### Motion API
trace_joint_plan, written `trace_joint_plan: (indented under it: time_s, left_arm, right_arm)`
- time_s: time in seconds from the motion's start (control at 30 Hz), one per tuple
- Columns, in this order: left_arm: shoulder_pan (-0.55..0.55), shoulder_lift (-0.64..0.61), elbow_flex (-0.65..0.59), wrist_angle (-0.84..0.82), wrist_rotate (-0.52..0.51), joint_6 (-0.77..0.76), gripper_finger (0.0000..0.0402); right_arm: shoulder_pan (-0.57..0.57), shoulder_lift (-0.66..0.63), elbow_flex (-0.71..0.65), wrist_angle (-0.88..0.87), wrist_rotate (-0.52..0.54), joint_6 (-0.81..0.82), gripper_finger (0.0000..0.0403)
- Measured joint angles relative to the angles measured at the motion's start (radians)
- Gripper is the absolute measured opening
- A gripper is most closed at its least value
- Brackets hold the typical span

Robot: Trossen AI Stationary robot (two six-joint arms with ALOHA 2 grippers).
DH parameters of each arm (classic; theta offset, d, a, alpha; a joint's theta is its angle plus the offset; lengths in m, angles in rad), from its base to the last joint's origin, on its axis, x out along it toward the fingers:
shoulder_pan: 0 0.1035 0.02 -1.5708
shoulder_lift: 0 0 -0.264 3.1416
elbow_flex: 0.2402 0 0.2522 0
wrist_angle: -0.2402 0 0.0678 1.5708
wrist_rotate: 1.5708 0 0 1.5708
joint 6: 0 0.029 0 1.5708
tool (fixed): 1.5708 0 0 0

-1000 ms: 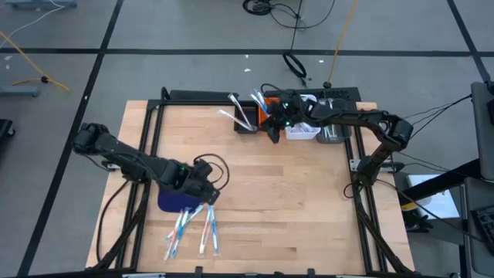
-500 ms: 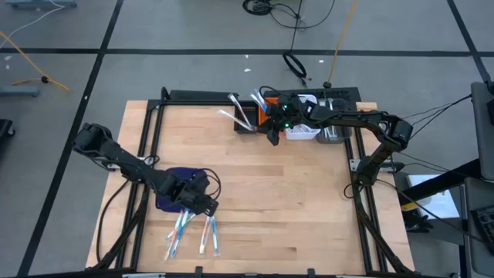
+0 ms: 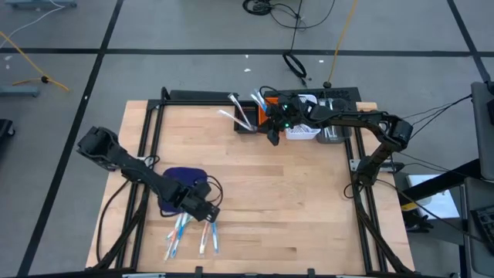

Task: Pick & Place Toothbrushes
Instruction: Put the blue toothbrush into the orange bin

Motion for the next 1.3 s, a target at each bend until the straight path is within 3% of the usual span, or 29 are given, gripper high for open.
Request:
trace_joint_plan:
  time_s: [0.17, 0.53, 0.67, 0.97, 1.1, 1.3]
  left_arm:
    - [0.001, 0.038, 0.0, 0.051, 0.009, 0.001, 0.0119]
    - [0.002, 0.04, 0.0, 0.046, 0.008, -0.048, 0.0182]
    - [0.002, 0.04, 0.0, 0.047, -0.051, -0.048, 0.0186]
    - [0.046, 0.116, 0.004, 0.055, -0.005, -0.05, 0.0186]
    - [0.062, 0.11, 0.005, 0.051, 0.017, -0.041, 0.0161]
    - [0.067, 0.076, 0.002, 0.056, -0.052, 0.015, 0.0062]
  right_arm:
    - [0.0, 0.0, 0.0, 0.0, 0.0, -0.006, 0.0107]
    - [-0.002, 0.0, 0.0, -0.005, 0.0, -0.018, 0.0107]
    - [-0.001, 0.0, 0.0, -0.008, 0.0, -0.03, 0.0107]
    - [-0.001, 0.0, 0.0, -0.017, 0.0, -0.03, 0.0107]
    - [-0.001, 0.0, 0.0, -0.023, 0.0, -0.03, 0.0107]
    - [-0.001, 0.0, 0.0, -0.025, 0.0, -0.034, 0.0107]
